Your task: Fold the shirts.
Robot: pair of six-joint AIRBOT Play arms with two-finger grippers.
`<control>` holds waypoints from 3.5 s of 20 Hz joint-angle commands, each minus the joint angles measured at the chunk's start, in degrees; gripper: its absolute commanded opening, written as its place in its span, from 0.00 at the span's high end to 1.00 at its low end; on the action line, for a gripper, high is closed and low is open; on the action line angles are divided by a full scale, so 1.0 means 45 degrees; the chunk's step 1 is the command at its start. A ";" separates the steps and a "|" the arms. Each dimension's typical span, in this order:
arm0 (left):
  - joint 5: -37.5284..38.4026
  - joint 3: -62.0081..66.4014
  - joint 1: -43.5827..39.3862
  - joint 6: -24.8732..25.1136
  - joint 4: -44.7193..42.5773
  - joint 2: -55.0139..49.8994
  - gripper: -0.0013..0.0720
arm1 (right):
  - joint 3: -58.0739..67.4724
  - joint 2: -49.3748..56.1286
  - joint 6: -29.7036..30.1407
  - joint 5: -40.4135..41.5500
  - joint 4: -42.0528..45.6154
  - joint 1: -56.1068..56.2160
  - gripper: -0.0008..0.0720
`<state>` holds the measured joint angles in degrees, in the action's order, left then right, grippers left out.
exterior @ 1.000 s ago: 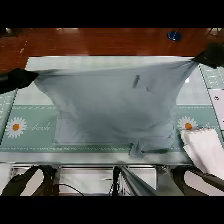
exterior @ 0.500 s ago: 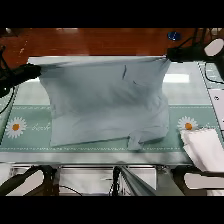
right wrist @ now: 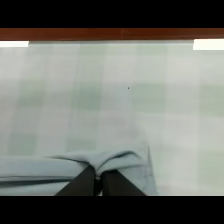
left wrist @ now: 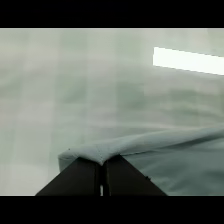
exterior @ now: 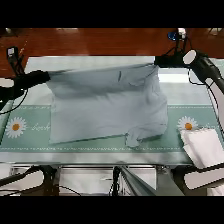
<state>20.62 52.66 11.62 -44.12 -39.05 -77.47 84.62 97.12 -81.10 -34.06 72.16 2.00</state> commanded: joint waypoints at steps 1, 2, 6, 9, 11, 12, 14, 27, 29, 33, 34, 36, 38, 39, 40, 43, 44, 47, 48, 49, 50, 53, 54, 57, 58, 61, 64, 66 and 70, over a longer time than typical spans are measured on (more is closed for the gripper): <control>0.0170 0.0005 -0.0019 0.0044 0.0015 -0.0442 0.95 | 0.0005 0.0175 -0.0165 -0.0719 -0.0112 0.0228 0.95; 0.0646 0.0063 0.0058 0.0044 0.0005 -0.0257 0.95 | 0.0000 -0.0058 -0.0282 -0.1336 -0.0073 0.0223 0.95; 0.4537 0.0525 0.0777 -0.0631 -0.1593 0.0539 0.95 | 0.0000 -0.1146 -0.0539 -0.4915 0.1802 0.0044 0.95; 0.6635 0.0520 0.0981 -0.2846 -0.4158 0.0219 0.95 | 0.0000 -0.0879 -0.0602 -0.6581 0.1967 0.0107 0.95; 0.6946 0.0525 0.0981 -0.2890 -0.4367 -0.0155 0.95 | 0.0000 -0.0442 -0.0597 -0.6615 0.1418 0.0107 0.95; 0.6756 0.0525 0.0957 -0.2885 -0.4323 -0.0350 0.94 | 0.0000 -0.0199 -0.0597 -0.6509 0.1175 0.0107 0.95; 0.6343 0.0525 0.0957 -0.2890 -0.4167 -0.0685 0.94 | 0.0000 0.0243 -0.0602 -0.6280 0.0685 0.0107 0.94; 1.2594 0.2021 0.6334 -0.5353 -0.7538 0.1899 0.44 | -0.0034 -0.3007 0.0034 -1.1317 0.5008 -0.3837 0.35; 1.3061 0.0097 0.7621 -0.4862 -0.6135 0.2497 0.44 | -0.1520 -0.3293 0.0709 -1.1283 0.2283 -0.5192 0.35; 1.4294 -0.3075 0.8374 -0.3779 -0.4838 0.2671 0.14 | -0.4498 -0.3721 0.2579 -1.0836 -0.0855 -0.6455 0.35; 1.4498 -0.3580 0.8369 -0.3619 -0.4838 0.2671 0.09 | -0.4896 -0.3774 0.2773 -1.0686 -0.0865 -0.6465 0.35; 1.4532 -0.4197 0.8364 -0.3293 -0.4838 0.2671 0.08 | -0.5280 -0.3793 0.2963 -1.0404 -0.1035 -0.6465 0.35; 1.4358 -0.4401 0.8364 -0.3099 -0.4843 0.2662 0.08 | -0.5333 -0.3793 0.3162 -1.0282 -0.1263 -0.6465 0.35; 1.4275 -0.4405 0.8364 -0.3011 -0.4838 0.2642 0.08 | -0.5333 -0.3793 0.3225 -1.0273 -0.1360 -0.6465 0.35; 1.4270 -0.4410 0.8359 -0.3002 -0.4843 0.2642 0.08 | -0.5333 -0.3793 0.3254 -1.0239 -0.1375 -0.6465 0.35; 1.4081 -0.4410 0.8140 -0.2963 -0.5003 0.2637 0.08 | -0.5333 -0.3793 0.3274 -1.0001 -0.1375 -0.6465 0.36; 1.3979 -0.4405 0.7781 -0.2963 -0.5299 0.2633 0.08 | -0.5333 -0.3793 0.3274 -0.9996 -0.1375 -0.6465 0.38; 1.3488 -0.4405 0.6193 -0.2973 -0.5416 0.2312 0.08 | -0.5333 -0.3793 0.3269 -0.9996 -0.1379 -0.6465 0.38; 1.3289 -0.4405 0.5659 -0.3050 -0.5401 0.2127 0.08 | -0.5333 -0.3793 0.3269 -1.0010 -0.1375 -0.6465 0.38; 1.3022 -0.4405 0.5119 -0.3274 -0.5401 0.1904 0.08 | -0.5333 -0.3793 0.3274 -1.0044 -0.1370 -0.6465 0.38; 1.2813 -0.4405 0.4634 -0.3371 -0.5391 0.1671 0.08 | -0.5333 -0.3793 0.3274 -1.0054 -0.1370 -0.6465 0.38; 1.2070 -0.4405 0.3162 -0.3594 -0.4852 0.0695 0.08 | -0.5333 -0.3793 0.3274 -1.0054 -0.1370 -0.6465 0.38; 1.1929 -0.4396 0.2725 -0.3594 -0.4464 0.0340 0.09 | -0.5333 -0.3793 0.3274 -1.0103 -0.1370 -0.6465 0.38; 1.1793 -0.4381 0.1977 -0.3585 -0.3925 -0.0408 0.95 | -0.5333 -0.3793 0.3269 -1.0365 -0.1365 -0.6465 0.38; 1.1783 -0.4381 0.1933 -0.3541 -0.3939 -0.0427 0.94 | -0.5333 -0.3803 0.3274 -1.0525 -0.1345 -0.6465 0.38; 1.1939 -0.4279 0.2137 -0.3536 -0.3983 -0.0398 0.94 | -0.5445 -0.3803 0.3225 -1.0802 -0.1005 -0.6470 0.38; 1.2133 -0.4211 0.2283 -0.3288 -0.3988 -0.0398 0.94 | -0.6577 -0.3803 0.3089 -1.1094 -0.0738 -0.6479 0.35; 1.2133 -0.4211 0.2278 -0.3045 -0.3978 -0.0403 0.94 | -0.7766 -0.3803 0.3638 -1.1230 -0.1749 -0.6479 0.28; 1.2133 -0.4211 0.2278 -0.3007 -0.3978 -0.0403 0.94 | -0.9476 -0.3803 0.4104 -1.0841 -0.3691 -0.6479 0.22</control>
<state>75.85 33.65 21.85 -58.15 -56.88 -79.24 47.05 80.05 -64.12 -83.66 61.43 -27.14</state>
